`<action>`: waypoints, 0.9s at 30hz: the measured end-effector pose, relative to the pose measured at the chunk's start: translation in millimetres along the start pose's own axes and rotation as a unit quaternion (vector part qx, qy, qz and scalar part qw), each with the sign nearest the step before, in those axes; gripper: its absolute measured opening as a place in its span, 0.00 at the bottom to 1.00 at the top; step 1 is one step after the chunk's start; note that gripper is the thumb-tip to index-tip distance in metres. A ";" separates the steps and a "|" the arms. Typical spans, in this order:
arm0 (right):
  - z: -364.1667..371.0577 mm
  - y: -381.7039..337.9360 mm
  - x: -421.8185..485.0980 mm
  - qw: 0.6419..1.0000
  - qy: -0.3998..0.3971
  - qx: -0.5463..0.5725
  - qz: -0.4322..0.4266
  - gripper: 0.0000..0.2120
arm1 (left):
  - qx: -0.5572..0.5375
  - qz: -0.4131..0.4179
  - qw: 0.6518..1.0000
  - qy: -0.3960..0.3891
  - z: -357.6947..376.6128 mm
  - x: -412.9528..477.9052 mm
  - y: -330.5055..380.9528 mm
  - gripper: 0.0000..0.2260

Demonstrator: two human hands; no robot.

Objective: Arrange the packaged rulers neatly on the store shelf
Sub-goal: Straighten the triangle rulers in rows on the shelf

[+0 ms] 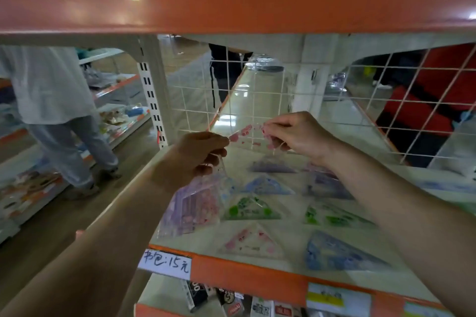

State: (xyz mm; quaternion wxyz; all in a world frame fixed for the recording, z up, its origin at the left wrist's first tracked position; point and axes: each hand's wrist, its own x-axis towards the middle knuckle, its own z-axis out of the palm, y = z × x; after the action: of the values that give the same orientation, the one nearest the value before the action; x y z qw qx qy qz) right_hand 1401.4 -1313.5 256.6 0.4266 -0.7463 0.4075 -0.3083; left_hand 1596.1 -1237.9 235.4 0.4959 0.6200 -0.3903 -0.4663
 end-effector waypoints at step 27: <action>-90.6 64.3 -60.9 0.996 -0.024 -0.055 0.064 0.17 | 0.149 -0.030 0.988 -0.023 78.0 -1.2 -6.1 0.02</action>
State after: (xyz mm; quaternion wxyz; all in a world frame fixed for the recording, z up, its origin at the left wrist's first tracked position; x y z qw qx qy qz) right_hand 1276.9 -1314.9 233.0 0.4134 -0.7480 0.4606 -0.2396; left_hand 1520.7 -1255.0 223.9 0.3744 0.6878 -0.4478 -0.4314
